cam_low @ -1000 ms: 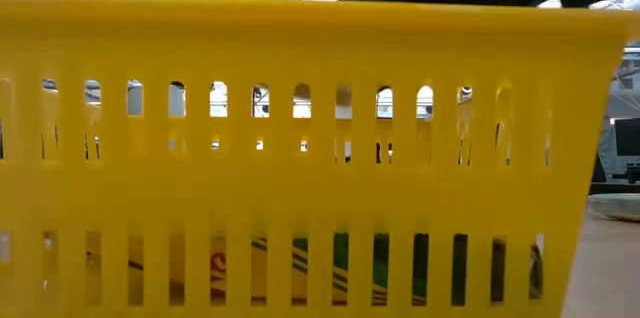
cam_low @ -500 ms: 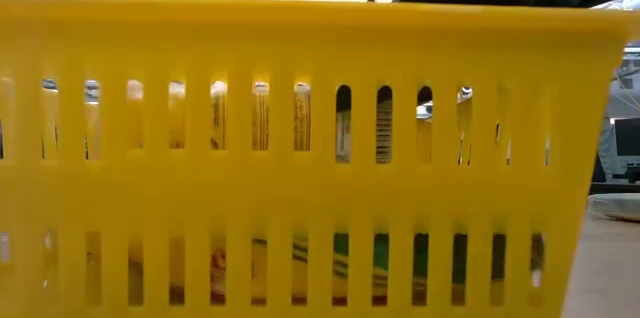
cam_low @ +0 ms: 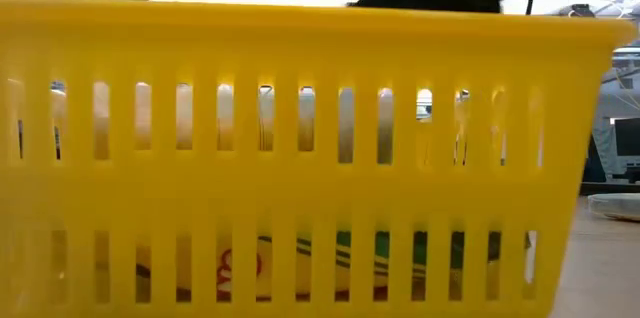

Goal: Pick & Place School Supplies
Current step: Put the yellow crayon box into the yellow bin

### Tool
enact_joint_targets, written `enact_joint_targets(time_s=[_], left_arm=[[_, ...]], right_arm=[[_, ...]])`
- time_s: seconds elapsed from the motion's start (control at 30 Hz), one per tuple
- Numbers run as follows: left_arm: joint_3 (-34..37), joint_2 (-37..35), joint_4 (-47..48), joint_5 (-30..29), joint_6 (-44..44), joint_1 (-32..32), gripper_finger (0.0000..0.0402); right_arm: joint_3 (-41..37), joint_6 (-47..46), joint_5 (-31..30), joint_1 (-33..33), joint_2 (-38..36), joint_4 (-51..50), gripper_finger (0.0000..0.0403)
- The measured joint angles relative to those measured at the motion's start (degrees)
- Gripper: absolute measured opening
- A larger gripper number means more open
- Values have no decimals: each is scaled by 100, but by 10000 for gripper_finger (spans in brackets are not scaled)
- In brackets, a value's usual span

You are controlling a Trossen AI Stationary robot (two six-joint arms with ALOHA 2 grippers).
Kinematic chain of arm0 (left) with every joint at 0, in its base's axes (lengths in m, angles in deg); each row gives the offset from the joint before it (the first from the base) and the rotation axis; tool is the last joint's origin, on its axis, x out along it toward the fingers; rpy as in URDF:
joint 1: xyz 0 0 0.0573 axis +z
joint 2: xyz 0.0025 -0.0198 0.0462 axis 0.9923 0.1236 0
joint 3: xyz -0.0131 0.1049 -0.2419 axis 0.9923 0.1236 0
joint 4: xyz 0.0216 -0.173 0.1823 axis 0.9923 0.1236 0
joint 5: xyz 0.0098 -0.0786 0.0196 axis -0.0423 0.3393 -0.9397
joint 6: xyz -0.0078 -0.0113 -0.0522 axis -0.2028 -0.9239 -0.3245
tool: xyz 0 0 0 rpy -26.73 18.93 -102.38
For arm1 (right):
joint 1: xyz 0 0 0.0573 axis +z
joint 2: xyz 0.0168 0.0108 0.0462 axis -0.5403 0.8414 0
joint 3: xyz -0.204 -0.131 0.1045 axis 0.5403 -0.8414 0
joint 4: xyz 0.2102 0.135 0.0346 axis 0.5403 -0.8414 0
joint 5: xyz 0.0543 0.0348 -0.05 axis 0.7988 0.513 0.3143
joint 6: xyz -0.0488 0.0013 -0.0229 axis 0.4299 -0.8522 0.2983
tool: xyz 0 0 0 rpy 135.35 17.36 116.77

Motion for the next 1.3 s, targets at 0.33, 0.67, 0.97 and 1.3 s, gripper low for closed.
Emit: enact_joint_targets(time_s=[0.33,0.67,0.97,1.3], left_arm=[[0,0,8,46,-2,0,250],[0,0,13,59,-26,-4,250],[0,0,11,153,-30,-7,250],[0,0,11,178,-4,-7,250]], right_arm=[[-81,-1091,-1347,276,-1106,-2420,187],[-324,-3878,-787,763,-1200,-4685,202],[-341,-5564,164,1228,-1200,-5536,208],[-339,-6353,898,1433,-1200,-6400,208]])
